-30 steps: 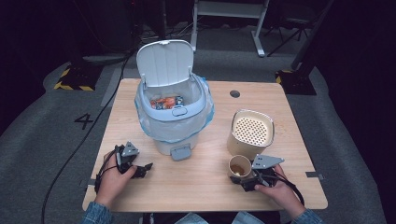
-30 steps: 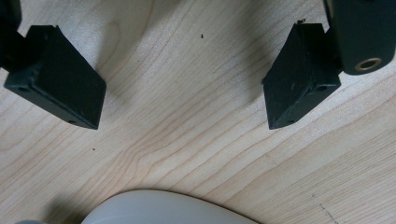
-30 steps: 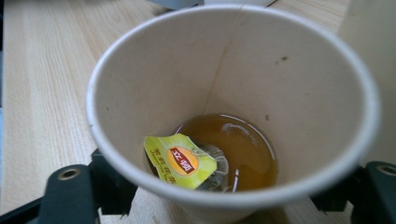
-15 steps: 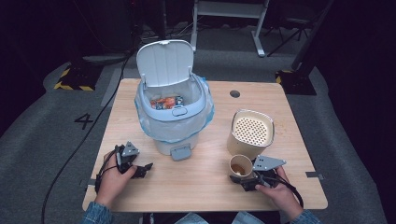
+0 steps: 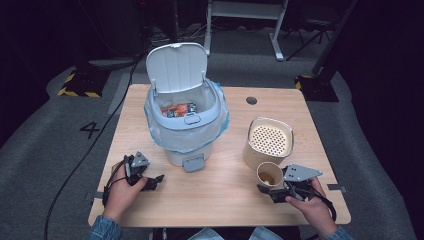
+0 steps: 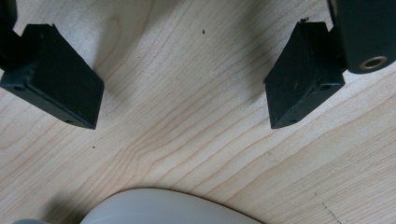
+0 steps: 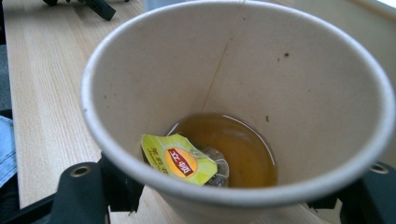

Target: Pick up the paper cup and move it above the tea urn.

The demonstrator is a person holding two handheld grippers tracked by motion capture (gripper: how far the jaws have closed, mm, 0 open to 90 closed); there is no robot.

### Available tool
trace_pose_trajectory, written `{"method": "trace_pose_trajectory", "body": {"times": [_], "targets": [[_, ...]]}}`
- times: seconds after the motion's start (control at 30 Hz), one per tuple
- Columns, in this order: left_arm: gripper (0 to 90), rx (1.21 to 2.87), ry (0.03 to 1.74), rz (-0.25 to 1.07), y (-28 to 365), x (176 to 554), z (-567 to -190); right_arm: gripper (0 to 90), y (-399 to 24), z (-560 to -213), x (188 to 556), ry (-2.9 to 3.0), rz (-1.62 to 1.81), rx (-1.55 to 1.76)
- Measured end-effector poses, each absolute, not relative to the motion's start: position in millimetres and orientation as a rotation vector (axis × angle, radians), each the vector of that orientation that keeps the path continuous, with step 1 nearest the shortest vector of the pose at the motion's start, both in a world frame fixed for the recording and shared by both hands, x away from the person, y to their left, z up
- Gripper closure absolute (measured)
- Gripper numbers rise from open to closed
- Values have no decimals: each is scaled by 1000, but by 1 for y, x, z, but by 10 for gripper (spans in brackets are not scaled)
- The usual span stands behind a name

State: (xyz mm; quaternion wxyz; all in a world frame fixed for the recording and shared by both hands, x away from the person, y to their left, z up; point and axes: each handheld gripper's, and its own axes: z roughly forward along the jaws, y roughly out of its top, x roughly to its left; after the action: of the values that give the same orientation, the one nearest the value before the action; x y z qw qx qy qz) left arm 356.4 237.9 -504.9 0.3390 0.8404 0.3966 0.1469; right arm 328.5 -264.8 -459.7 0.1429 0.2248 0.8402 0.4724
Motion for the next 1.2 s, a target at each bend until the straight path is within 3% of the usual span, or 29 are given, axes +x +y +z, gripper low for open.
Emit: {"method": "trace_pose_trajectory", "body": {"times": [0.57,1.2], "targets": [[120,2191,1032,387,238,357,-505,306,-301,-407,323,2448,1348,854],[103,2193,1031,383,236,359,-505,307,-312,-339,340,2304,1343,810]]}}
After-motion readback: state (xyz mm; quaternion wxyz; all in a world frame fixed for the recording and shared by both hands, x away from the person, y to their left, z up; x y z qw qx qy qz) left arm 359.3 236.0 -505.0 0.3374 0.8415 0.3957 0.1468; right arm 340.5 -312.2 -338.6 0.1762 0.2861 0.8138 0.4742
